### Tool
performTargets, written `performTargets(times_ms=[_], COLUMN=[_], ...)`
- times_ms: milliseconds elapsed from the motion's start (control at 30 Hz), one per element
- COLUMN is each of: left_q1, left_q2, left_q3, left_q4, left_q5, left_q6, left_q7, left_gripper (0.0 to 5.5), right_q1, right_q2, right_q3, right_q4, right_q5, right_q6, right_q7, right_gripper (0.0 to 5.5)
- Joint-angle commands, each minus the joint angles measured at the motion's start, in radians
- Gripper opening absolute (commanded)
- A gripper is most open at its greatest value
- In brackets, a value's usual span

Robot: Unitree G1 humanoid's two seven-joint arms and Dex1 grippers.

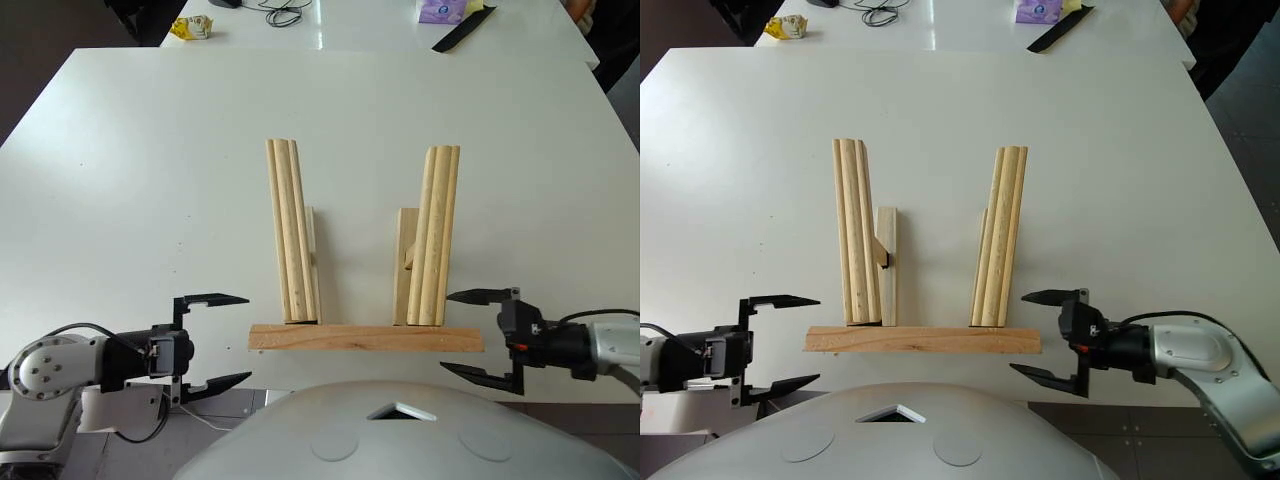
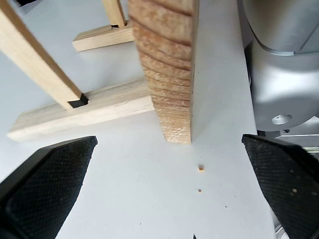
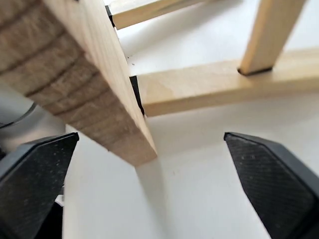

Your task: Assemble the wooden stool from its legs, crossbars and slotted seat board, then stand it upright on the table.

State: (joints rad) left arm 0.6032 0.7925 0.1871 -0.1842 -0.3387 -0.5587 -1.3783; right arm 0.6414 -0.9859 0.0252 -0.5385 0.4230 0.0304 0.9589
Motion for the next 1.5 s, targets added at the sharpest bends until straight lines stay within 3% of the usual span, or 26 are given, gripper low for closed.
performTargets(times_ms=[33,367,467,767,1167,1267,1500], left_q1=[-0.046,-0.113,-0.116,-0.166,-0.188,-0.200,-0.199], left_q2=[-0.023,-0.078,-0.076,-0.059,-0.013,-0.006,0.044], left_q3=[-0.076,-0.224,-0.252,-0.339,-0.398,-0.407,-0.408], left_q4=[0.071,0.241,0.261,0.292,0.314,0.319,0.214], left_q5=[0.042,0.171,0.193,0.221,0.195,0.184,0.096], left_q6=[-0.106,-0.265,-0.291,-0.309,-0.305,-0.295,-0.189], left_q7=[0.005,0.121,0.158,0.233,0.272,0.275,0.265], left_gripper=[5.40,5.40,5.40,4.00,2.09,1.67,1.57], right_q1=[-0.048,-0.084,-0.105,-0.120,-0.134,-0.135,-0.124], right_q2=[0.081,0.096,0.105,0.155,0.150,0.153,0.151], right_q3=[0.070,0.071,0.074,0.127,0.104,0.101,0.069], right_q4=[0.038,0.263,0.276,0.226,0.232,0.226,0.105], right_q5=[-0.090,-0.170,-0.165,-0.172,-0.145,-0.140,-0.051], right_q6=[-0.058,-0.177,-0.181,-0.153,-0.135,-0.126,0.022], right_q7=[-0.013,0.071,0.088,0.081,0.104,0.111,0.101], right_gripper=[5.38,5.38,4.94,3.54,1.71,1.63,1.63])
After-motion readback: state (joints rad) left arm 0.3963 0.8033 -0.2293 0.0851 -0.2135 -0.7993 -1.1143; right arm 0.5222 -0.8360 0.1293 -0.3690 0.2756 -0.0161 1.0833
